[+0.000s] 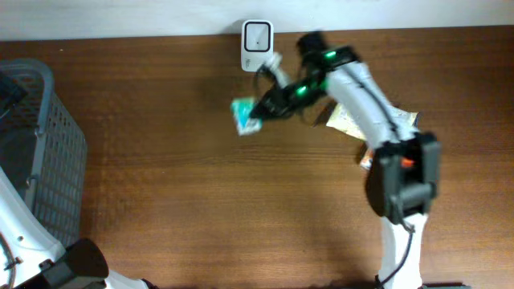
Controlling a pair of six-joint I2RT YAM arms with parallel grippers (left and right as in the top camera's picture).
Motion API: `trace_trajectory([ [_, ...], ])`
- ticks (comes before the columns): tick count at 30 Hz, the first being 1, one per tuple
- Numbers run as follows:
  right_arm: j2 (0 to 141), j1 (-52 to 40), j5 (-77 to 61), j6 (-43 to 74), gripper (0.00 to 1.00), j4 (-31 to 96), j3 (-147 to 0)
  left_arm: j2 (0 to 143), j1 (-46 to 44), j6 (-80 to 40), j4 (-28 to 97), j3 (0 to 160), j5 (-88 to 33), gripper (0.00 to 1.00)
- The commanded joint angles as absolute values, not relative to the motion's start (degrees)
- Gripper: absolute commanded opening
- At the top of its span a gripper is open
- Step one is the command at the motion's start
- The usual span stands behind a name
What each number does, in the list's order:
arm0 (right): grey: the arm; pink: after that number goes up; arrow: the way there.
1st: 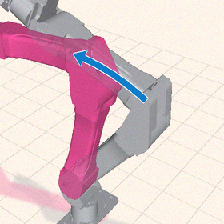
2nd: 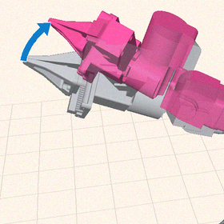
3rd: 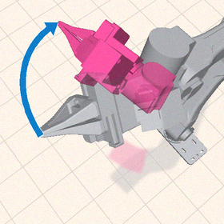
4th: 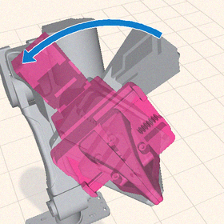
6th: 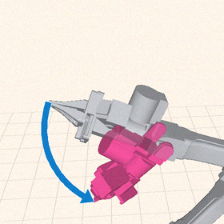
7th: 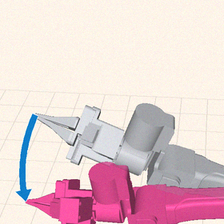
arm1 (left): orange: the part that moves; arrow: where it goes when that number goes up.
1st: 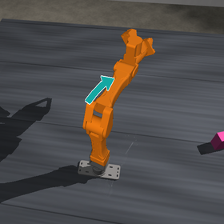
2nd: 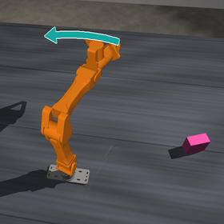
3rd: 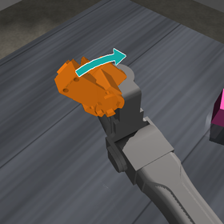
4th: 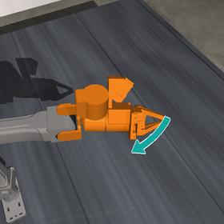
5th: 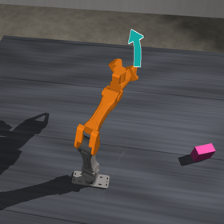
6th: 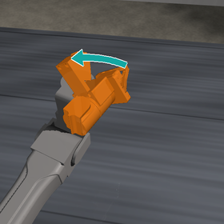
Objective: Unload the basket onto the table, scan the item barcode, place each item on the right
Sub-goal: 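Lift the green tissue pack and hold it at the white scanner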
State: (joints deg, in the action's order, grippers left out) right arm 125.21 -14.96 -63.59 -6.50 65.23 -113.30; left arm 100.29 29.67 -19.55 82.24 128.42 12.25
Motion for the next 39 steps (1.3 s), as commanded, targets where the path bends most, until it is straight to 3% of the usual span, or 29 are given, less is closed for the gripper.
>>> trace_trajectory([
  [1,122.9,-8.6,-81.0,-8.6,0.04,64.6,-113.5,100.2,29.8,-20.1,82.2,129.1,12.3,0.99],
  [4,122.9,-4.9,-88.9,-8.3,0.04,63.0,-113.5,100.2,29.8,-20.1,82.2,129.1,12.3,0.99],
  [12,122.9,-1.8,-88.6,-5.6,0.04,61.9,-113.5,100.2,29.8,-20.1,82.2,129.1,12.3,0.99],
  [13,122.9,-2.3,-82.0,-5.5,0.04,61.5,-113.6,100.2,29.8,-20.1,82.2,129.1,12.3,0.99],
  [16,122.8,-8.7,-37.8,2.1,0.04,61.6,-116.4,100.2,29.8,-20.1,82.2,129.1,12.3,0.99],
  [20,122.8,-18.3,-0.7,7.2,0.04,57.3,-122.9,100.2,29.8,-20.1,82.2,129.1,12.3,0.99],
  [22,124.1,-24.5,20.6,-0.5,0.04,48.4,-122.9,100.2,29.8,-20.1,82.2,129.1,12.3,0.99],
  [24,127.2,-27.8,32.6,-7.3,0.04,39.2,-122.9,100.2,29.8,-20.1,82.2,129.1,12.3,0.99],
  [30,137.8,-27.6,30.1,-26.1,0.04,12.5,-122.8,100.2,29.8,-20.1,82.2,129.1,12.3,1.00],
  [39,145.2,-24.8,19.8,-54.2,0.04,0.0,-122.8,100.2,29.8,-20.1,82.2,129.1,12.3,0.99],
])
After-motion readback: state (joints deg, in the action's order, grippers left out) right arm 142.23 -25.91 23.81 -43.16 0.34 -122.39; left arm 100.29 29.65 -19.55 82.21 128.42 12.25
